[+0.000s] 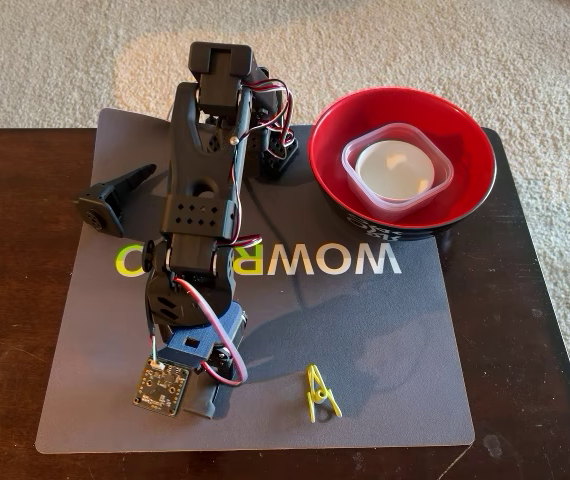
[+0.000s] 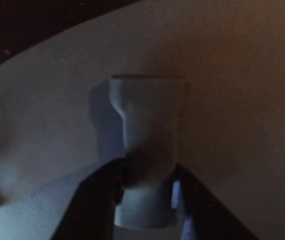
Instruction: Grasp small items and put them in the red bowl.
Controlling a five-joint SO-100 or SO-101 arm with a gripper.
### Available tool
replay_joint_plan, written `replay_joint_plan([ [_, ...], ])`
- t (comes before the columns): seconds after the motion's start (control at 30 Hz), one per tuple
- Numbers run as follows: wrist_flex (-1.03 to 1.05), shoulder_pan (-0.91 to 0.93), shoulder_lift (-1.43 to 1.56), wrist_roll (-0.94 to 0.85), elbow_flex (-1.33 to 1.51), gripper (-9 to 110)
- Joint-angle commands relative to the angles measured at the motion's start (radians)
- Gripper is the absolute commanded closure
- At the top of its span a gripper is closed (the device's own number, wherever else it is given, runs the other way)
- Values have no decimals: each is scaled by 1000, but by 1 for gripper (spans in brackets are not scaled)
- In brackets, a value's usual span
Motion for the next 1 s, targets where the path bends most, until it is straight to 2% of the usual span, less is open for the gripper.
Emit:
replay_joint_plan([
  [0.0,66,26,132,-52,-8,101],
  [0.1,94,12,337,-129,74,101],
  [0.27,95,-106,876,-206,368,101],
  [0.37,132,-270,1210,-193,554,101],
  [0.47,275,-502,1420,-169,640,101],
  [0.63,373,-836,1451,-331,627,101],
  [0.97,360,-1246,1304,-522,736,101],
])
